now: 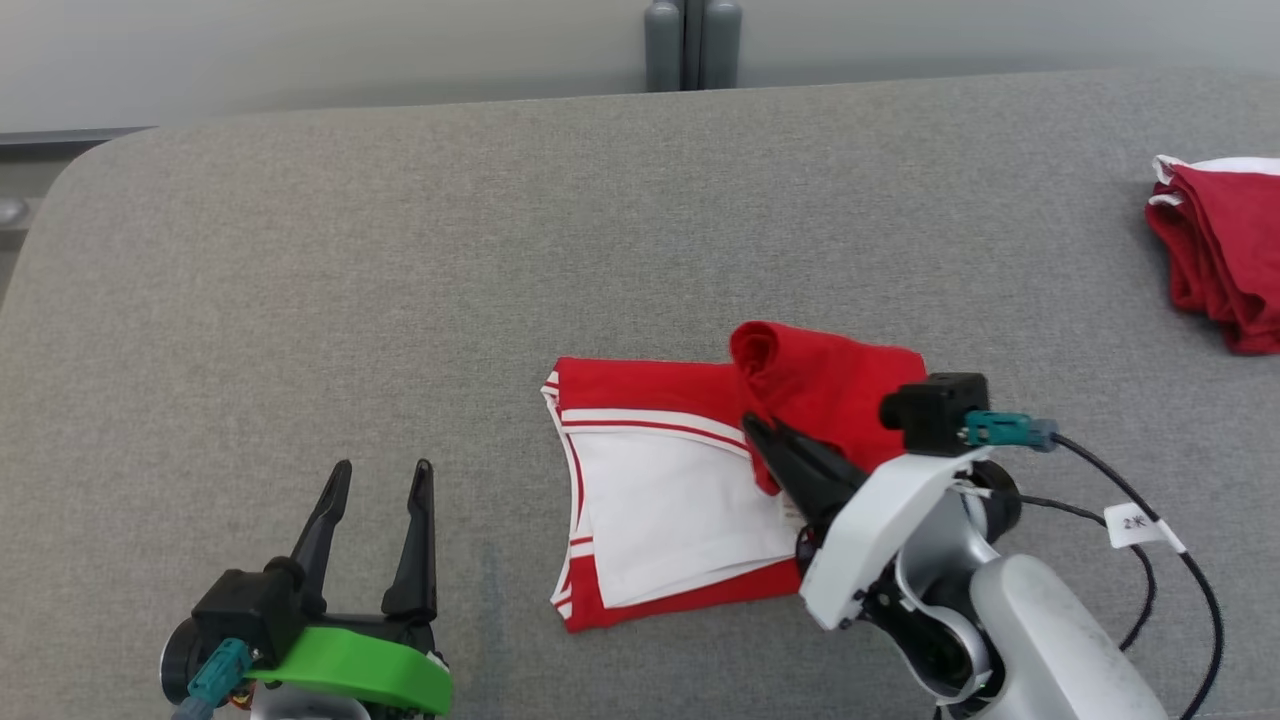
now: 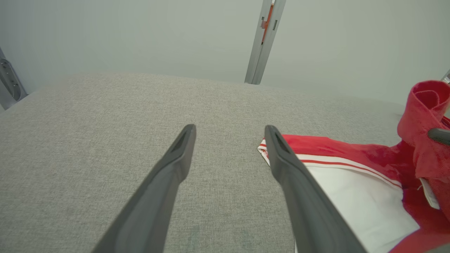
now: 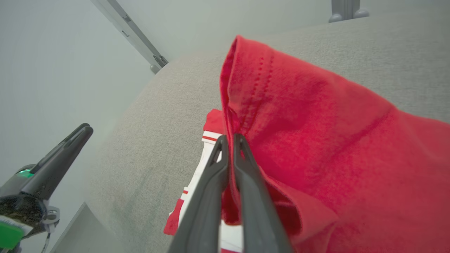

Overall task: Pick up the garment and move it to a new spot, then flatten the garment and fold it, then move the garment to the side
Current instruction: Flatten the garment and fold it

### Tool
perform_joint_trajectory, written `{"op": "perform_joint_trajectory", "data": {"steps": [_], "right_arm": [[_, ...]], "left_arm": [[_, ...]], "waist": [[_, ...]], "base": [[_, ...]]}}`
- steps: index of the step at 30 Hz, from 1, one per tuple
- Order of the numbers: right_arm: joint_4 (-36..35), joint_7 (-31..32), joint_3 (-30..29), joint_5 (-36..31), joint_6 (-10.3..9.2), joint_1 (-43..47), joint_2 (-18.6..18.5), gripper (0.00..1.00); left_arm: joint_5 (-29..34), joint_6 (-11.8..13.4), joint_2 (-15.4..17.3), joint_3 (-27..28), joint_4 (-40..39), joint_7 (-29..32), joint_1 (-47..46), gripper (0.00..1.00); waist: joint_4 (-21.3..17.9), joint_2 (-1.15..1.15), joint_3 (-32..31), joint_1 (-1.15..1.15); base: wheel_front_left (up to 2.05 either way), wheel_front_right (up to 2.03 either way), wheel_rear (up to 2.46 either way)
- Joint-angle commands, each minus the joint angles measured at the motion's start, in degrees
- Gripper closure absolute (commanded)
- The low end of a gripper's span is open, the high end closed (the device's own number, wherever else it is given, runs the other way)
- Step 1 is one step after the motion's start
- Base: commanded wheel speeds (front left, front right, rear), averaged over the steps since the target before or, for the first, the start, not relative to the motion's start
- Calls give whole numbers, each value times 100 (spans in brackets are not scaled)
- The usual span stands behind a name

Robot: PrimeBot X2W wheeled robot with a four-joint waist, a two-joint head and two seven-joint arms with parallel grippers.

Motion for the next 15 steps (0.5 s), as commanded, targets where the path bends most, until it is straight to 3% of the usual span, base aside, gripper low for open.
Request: {"op": "perform_joint_trajectory", "data": {"steps": [1,6,15], "right_arm": [[99,-34,165,89,1,-129,37,100],[700,-200,710,261,1,-539,160,100],[1749,-510,1171,556,1,-1119,236,100]], "left_arm": [[44,-19,-24,-12,17,-7,-113,0],[62,-52,-91,-74,77,-8,-185,0],[83,-133,-240,-132,222,-13,-270,0]], "waist": [[109,0,52,0],[318,0,125,0],[681,0,196,0]], "base": [[0,0,0],[0,0,0],[0,0,0]]}}
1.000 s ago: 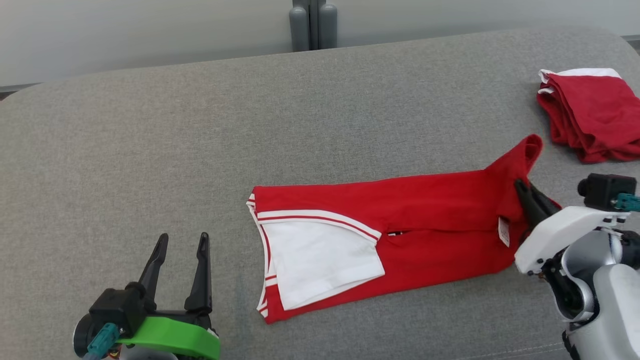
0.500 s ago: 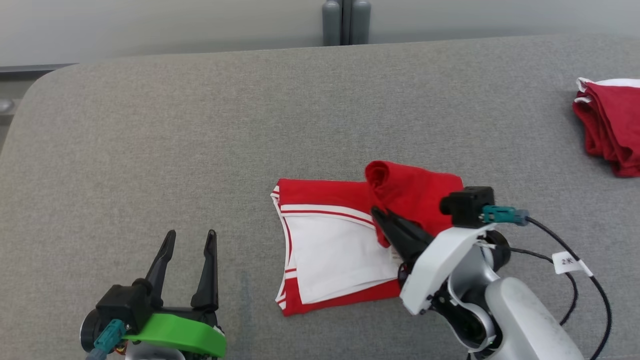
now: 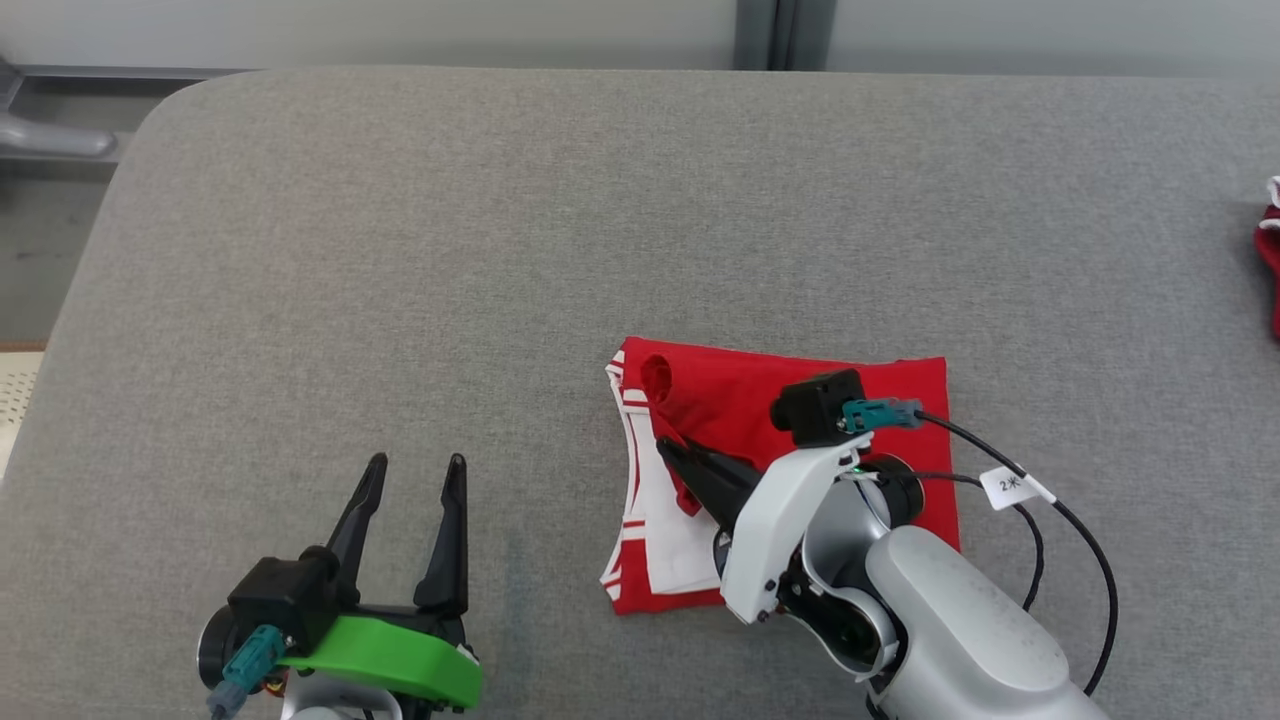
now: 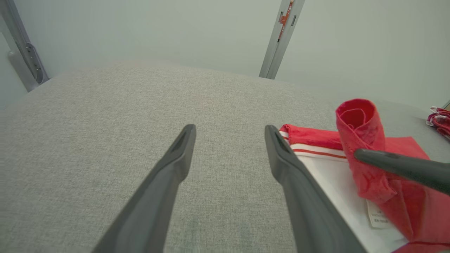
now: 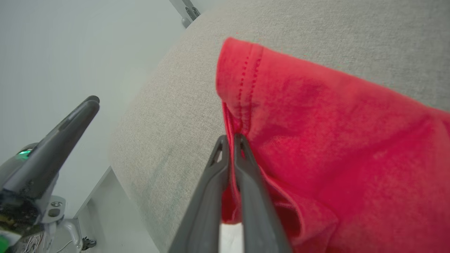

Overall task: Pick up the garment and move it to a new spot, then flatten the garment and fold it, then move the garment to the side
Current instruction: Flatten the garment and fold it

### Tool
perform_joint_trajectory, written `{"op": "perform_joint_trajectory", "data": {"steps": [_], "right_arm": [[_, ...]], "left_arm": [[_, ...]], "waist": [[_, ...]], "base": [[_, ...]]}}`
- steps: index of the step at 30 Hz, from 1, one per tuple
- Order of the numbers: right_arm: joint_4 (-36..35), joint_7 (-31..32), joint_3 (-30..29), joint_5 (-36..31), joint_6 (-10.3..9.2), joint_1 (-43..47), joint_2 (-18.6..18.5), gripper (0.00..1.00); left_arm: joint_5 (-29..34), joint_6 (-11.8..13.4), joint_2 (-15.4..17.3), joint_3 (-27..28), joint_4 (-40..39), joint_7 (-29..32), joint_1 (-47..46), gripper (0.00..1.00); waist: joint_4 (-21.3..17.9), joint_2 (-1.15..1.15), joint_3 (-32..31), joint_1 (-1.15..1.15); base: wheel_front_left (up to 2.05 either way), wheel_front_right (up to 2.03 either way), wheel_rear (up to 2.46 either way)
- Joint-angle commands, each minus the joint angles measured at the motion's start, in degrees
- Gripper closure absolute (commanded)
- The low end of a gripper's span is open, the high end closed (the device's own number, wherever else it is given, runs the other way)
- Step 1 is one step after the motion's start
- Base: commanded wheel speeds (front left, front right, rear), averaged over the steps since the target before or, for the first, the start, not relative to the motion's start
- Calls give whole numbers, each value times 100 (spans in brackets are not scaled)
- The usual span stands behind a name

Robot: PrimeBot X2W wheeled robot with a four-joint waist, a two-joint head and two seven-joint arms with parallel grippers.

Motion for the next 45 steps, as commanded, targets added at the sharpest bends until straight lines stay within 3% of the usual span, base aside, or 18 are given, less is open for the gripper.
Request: {"op": "perform_joint_trajectory", "data": {"steps": [1,4,5,7,13,18,24,29,45], "right_arm": [[153,-74,53,67,1,-120,2,100],[446,-190,165,160,1,-238,8,100],[541,-257,210,205,1,-278,8,73],[638,-379,312,334,1,-330,10,0],[671,-734,644,577,1,-453,2,0],[525,-1165,584,490,1,-524,1,0],[403,-1832,-92,-293,1,-487,-252,0],[252,-2006,-677,-968,0,-227,-369,0],[-709,-2295,-2205,-2323,0,991,-117,0]], "left_arm": [[67,-27,-39,1,24,-13,-98,0],[80,-55,-78,-4,74,-14,-106,0],[88,-59,-95,-5,93,-15,-104,0],[104,-71,-117,6,110,-16,-92,0],[154,-128,-155,17,151,-17,-11,0],[213,-165,-177,-6,178,-16,-55,0],[259,-142,-182,16,150,-16,-112,0],[287,-155,-191,25,146,-17,-116,0],[386,-195,-274,229,155,-17,9,0]], "waist": [[121,0,31,0],[174,0,24,0],[187,0,18,0],[198,0,2,0],[101,0,-64,0],[-54,0,-79,0],[-217,0,-50,0],[-285,0,-23,0],[-368,0,-320,0]], "base": [[0,0,0],[0,0,0],[0,0,0],[0,0,0],[0,0,0],[0,0,0],[0,0,0],[0,0,0],[0,0,0]]}}
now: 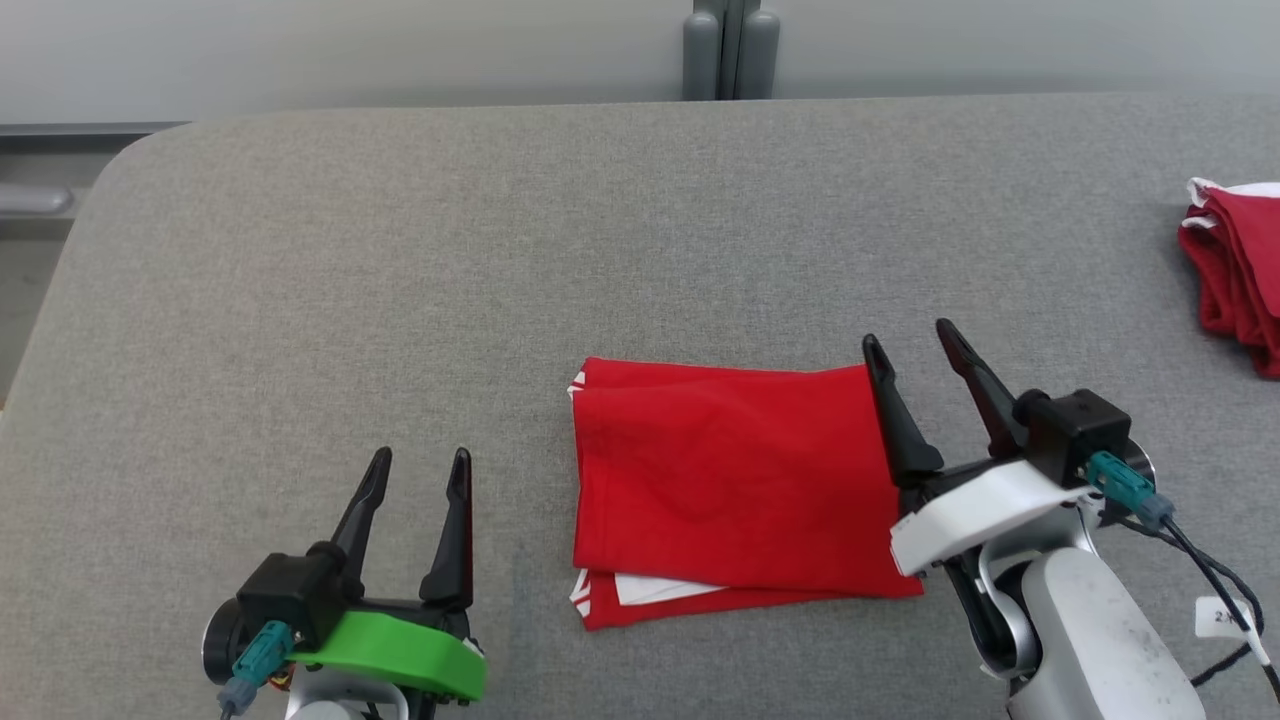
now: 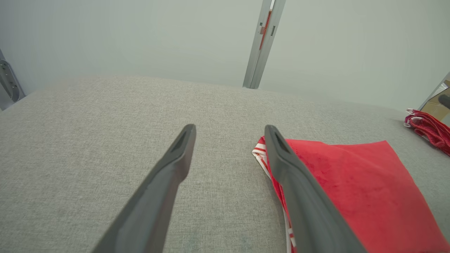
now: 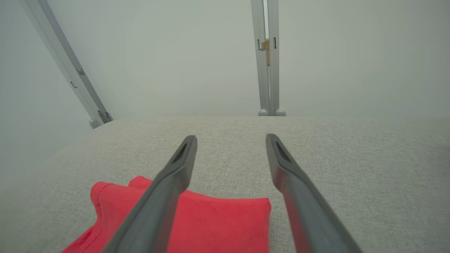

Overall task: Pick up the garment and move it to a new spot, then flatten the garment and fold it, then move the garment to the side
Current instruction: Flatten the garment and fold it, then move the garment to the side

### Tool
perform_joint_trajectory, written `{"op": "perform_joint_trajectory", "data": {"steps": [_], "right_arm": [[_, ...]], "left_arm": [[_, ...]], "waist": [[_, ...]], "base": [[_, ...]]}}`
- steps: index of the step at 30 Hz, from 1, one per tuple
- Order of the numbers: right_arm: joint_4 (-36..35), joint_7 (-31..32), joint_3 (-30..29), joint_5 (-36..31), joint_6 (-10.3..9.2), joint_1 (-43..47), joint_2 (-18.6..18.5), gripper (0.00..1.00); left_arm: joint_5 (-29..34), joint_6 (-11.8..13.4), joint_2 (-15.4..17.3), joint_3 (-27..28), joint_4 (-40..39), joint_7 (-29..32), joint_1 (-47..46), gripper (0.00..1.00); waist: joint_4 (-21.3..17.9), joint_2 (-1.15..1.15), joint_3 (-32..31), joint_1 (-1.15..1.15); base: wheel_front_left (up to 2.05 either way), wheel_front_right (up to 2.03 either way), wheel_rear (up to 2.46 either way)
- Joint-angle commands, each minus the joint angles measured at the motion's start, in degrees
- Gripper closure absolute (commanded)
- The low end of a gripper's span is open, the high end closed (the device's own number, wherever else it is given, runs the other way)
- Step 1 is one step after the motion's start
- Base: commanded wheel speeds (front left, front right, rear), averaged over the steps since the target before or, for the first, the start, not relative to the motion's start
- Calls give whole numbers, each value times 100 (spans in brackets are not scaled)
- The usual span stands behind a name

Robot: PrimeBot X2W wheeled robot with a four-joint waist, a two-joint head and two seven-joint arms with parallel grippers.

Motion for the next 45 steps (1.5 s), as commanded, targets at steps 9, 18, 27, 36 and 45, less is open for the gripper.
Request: {"op": "perform_joint_trajectory", "data": {"steps": [9,18,27,36,45], "right_arm": [[-275,-98,-641,-441,-1,788,116,0],[-341,-192,-693,-349,-1,1068,126,0],[-302,-197,-714,-381,-1,1126,127,0],[-227,-41,-659,-457,-1,1069,128,0],[45,1299,-839,-571,-1,859,124,0]], "left_arm": [[280,-70,-150,508,29,-14,319,0],[498,-231,-303,1048,33,-9,583,0],[654,-374,-396,1257,71,-9,660,0],[782,-451,-457,1352,139,-9,622,0],[896,-532,-548,1372,146,-9,506,0]], "waist": [[-175,0,-428,0],[-274,0,-639,0],[-276,0,-686,0],[-216,0,-629,0],[-2,0,-435,0]], "base": [[0,0,0],[0,0,0],[0,0,0],[0,0,0],[0,0,0]]}}
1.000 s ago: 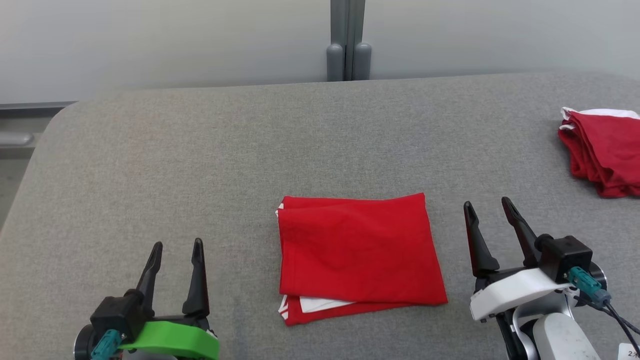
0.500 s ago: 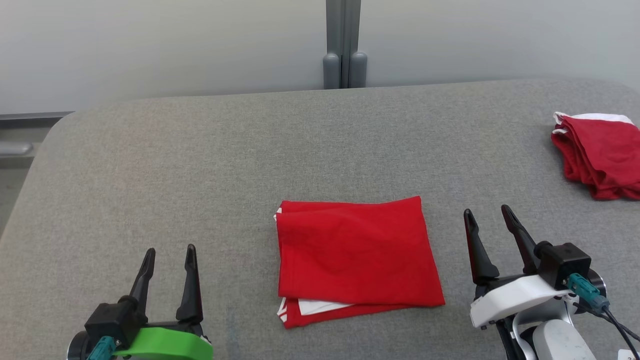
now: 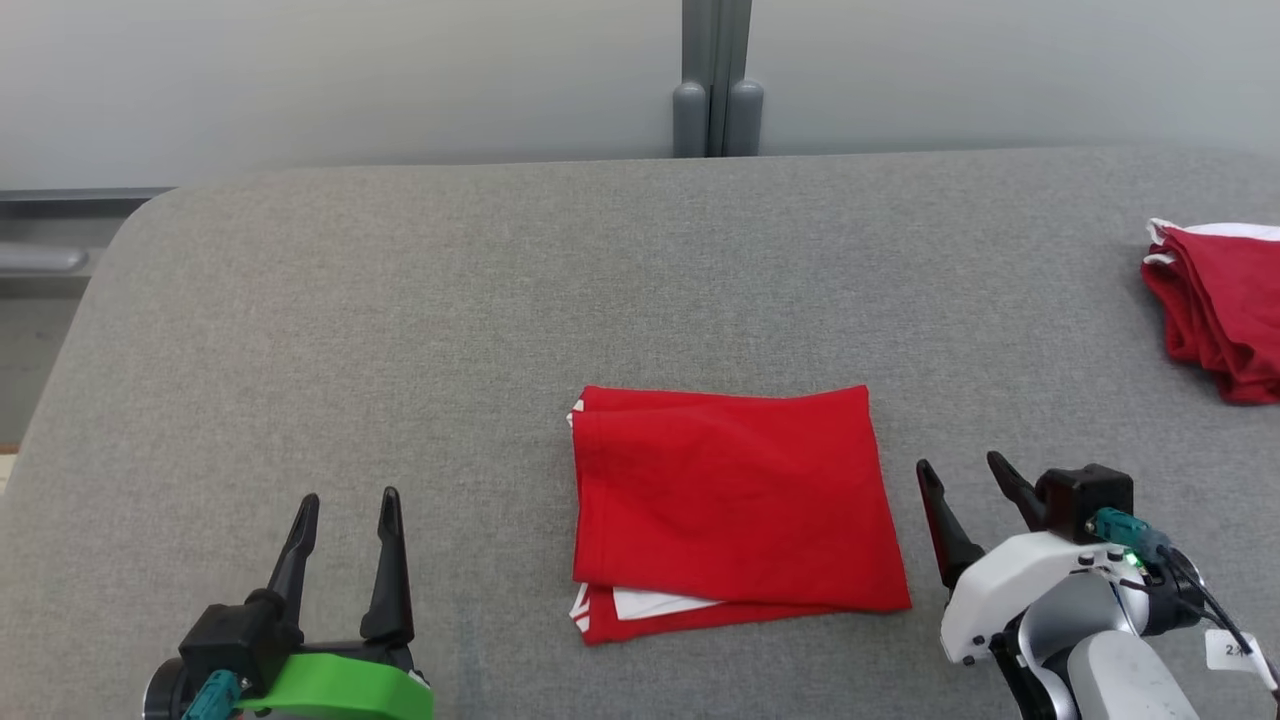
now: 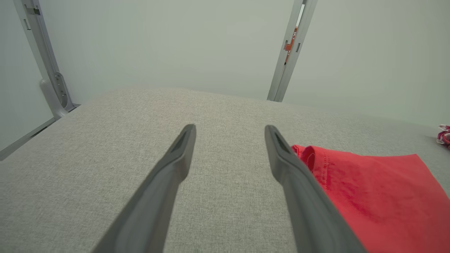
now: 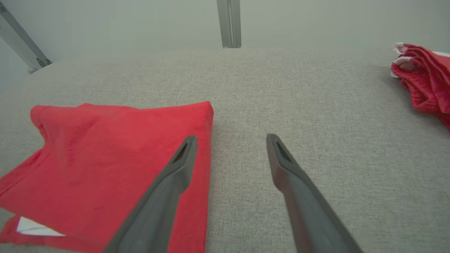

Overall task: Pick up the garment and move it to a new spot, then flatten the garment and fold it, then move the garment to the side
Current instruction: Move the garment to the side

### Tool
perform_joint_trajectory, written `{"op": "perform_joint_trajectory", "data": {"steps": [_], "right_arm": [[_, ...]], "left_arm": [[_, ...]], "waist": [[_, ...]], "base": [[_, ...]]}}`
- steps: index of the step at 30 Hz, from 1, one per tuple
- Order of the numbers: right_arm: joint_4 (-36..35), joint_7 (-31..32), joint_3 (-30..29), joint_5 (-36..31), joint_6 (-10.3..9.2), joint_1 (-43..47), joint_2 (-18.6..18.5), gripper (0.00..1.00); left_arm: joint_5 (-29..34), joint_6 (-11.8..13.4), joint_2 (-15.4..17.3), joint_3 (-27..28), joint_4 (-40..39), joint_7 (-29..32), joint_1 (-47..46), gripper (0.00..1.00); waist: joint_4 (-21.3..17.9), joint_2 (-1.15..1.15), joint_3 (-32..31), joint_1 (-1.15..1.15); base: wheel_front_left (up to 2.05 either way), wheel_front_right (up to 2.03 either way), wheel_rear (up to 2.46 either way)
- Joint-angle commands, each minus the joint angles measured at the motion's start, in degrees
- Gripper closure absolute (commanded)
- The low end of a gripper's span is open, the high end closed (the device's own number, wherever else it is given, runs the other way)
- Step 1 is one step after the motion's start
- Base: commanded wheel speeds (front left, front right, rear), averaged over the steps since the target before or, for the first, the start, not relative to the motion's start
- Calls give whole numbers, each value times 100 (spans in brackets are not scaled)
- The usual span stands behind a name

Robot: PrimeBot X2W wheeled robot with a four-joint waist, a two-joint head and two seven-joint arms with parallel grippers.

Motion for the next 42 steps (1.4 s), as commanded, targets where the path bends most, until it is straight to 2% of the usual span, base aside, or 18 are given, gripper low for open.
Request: {"op": "perform_joint_trajectory", "data": {"steps": [1,12,21,22,23,25,26,33,42], "right_arm": [[23,179,-29,44,-1,-108,-11,0],[353,1255,27,353,-1,-500,-308,0],[925,1590,269,786,-1,-729,-476,0],[999,1590,313,827,0,-755,-479,36],[1053,1568,341,848,-1,-776,-481,61],[1135,1486,410,887,-1,-839,-498,95],[1175,1433,439,905,-1,-889,-510,100],[1260,971,495,931,-6,-1211,-601,100],[1035,626,101,830,-5,-1380,-994,100]], "left_arm": [[88,-24,-19,17,5,-1,-79,0],[159,-110,-164,82,23,-1,-199,0],[248,-190,-256,151,62,-1,-215,0],[263,-196,-263,165,76,-1,-220,0],[274,-206,-267,163,84,-1,-225,0],[311,-231,-278,156,85,-1,-224,0],[325,-245,-278,153,88,-1,-225,0],[445,-302,-283,160,88,-1,-235,0],[553,-355,-266,131,-15,-1,-306,0]], "waist": [[106,0,97,0],[643,0,488,0],[842,0,587,0],[837,0,592,0],[827,0,597,0],[787,0,610,0],[749,0,619,0],[273,0,649,0],[-875,0,821,0]], "base": [[0,0,0],[0,0,0],[0,0,0],[0,0,0],[0,0,0],[0,0,0],[0,0,0],[0,0,0],[0,0,0]]}}
